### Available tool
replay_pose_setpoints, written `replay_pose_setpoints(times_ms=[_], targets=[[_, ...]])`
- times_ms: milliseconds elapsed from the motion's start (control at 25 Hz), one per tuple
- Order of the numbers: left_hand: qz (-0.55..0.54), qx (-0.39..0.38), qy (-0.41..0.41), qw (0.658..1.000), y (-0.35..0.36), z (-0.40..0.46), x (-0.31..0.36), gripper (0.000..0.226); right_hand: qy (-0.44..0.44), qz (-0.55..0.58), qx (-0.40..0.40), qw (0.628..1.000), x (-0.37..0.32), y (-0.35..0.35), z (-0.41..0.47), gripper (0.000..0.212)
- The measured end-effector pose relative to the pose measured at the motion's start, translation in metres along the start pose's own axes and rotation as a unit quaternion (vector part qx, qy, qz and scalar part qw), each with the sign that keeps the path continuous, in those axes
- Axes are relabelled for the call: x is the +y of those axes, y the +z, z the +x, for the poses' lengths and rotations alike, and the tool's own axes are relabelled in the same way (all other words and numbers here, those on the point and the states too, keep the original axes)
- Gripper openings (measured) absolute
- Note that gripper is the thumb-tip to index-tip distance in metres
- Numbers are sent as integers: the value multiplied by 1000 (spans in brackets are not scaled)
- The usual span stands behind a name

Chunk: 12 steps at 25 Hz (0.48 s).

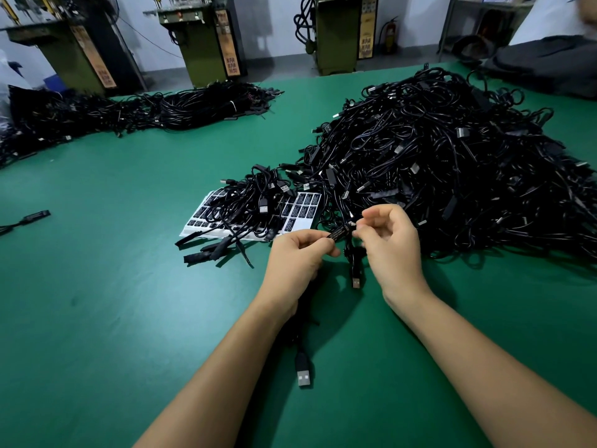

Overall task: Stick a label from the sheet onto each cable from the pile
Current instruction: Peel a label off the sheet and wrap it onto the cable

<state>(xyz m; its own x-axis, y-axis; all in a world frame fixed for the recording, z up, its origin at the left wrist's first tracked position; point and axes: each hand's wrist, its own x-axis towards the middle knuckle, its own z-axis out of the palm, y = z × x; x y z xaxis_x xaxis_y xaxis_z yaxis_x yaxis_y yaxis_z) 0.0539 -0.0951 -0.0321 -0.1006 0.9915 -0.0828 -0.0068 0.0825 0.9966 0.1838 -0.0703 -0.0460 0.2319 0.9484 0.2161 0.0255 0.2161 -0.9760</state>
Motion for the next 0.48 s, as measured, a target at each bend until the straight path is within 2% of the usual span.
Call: replay_pose_setpoints(times_ms=[120, 280, 480], targets=[[-13, -11, 1, 1000, -2, 1, 2, 30, 49, 33, -26, 998, -4, -1, 2, 21], [-33, -34, 3, 999, -4, 2, 2, 32, 43, 25, -105, 993, -8, -5, 3, 18], [-49, -50, -14, 997, -6, 4, 3, 17, 21, 15, -139, 990, -8, -7, 2, 15]])
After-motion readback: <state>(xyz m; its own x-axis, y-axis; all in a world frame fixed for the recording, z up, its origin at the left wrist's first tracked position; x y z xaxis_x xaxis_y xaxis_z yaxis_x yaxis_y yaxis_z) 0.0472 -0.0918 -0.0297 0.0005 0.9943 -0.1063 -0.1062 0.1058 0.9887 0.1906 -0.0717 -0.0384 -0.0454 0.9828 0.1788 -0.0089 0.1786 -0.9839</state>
